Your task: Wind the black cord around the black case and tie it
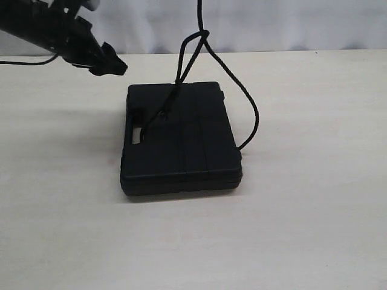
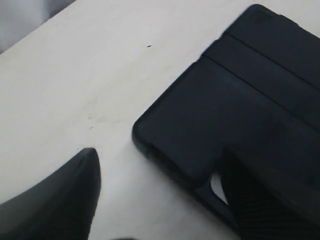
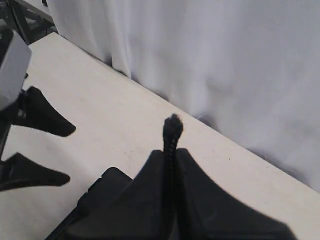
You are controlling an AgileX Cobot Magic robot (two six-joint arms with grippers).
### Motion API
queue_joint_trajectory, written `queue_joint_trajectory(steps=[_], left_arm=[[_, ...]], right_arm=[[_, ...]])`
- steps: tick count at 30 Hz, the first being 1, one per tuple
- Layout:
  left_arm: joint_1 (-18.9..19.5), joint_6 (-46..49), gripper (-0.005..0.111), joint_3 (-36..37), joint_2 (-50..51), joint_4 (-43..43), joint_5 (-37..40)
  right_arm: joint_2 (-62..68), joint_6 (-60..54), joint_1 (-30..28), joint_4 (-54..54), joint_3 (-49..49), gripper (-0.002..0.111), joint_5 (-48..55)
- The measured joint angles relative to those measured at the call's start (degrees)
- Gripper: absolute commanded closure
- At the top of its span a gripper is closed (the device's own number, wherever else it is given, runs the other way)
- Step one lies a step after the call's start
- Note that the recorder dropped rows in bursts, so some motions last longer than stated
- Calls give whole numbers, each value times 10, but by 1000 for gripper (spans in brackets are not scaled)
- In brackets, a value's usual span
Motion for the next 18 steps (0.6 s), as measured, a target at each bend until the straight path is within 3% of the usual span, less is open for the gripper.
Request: queue_joint_trajectory(steps=[10, 18], left_arm=[[-77, 188, 44, 0, 39, -63, 34], [-84, 237, 44, 0, 43, -118, 45]], right_arm=[[-36, 11, 0, 0, 0, 104, 0], [-65, 13, 0, -2, 0, 104, 0]])
